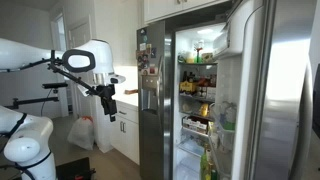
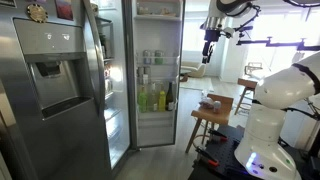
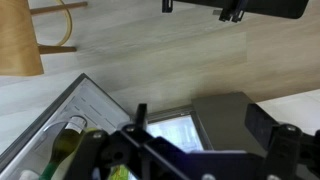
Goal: Pick up the can from the stool and put it in the fridge
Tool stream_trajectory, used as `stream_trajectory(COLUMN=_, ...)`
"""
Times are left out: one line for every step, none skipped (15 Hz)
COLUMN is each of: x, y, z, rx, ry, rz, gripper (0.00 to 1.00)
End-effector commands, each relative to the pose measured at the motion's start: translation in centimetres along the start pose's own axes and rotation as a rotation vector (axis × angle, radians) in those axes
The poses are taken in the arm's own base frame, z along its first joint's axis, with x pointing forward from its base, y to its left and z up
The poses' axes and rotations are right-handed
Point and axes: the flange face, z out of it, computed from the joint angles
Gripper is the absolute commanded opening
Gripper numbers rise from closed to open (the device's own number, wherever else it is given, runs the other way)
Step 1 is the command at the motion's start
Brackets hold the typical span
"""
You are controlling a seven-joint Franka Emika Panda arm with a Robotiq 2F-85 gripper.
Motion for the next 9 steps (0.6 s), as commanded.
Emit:
stream_trajectory(x=0.0, y=0.0, z=-0.1, rx=0.0, ry=-0.001, rz=0.0, gripper=1.0)
stream_trajectory(x=0.0, y=0.0, z=-0.1, rx=0.0, ry=-0.001, rz=0.0, gripper=1.0)
stream_trajectory(x=0.0, y=0.0, z=-0.1, rx=0.0, ry=-0.001, rz=0.0, gripper=1.0)
stream_trajectory(x=0.0, y=0.0, z=-0.1, rx=0.0, ry=-0.001, rz=0.0, gripper=1.0)
stream_trajectory(x=0.0, y=0.0, z=-0.1, rx=0.0, ry=-0.001, rz=0.0, gripper=1.0)
stream_trajectory(x=0.0, y=0.0, z=-0.1, rx=0.0, ry=-0.001, rz=0.0, gripper=1.0)
stream_trajectory(x=0.4, y=-0.3, z=0.0, rx=0.001, ry=0.016, rz=0.049, gripper=1.0)
stream_trajectory(x=1.0, y=-0.6, z=0.2, rx=0.01, ry=0.048, rz=0.134, gripper=1.0)
stream_trajectory(x=1.5, y=-0.8, z=0.3, rx=0.015, ry=0.068, rz=0.193, gripper=1.0)
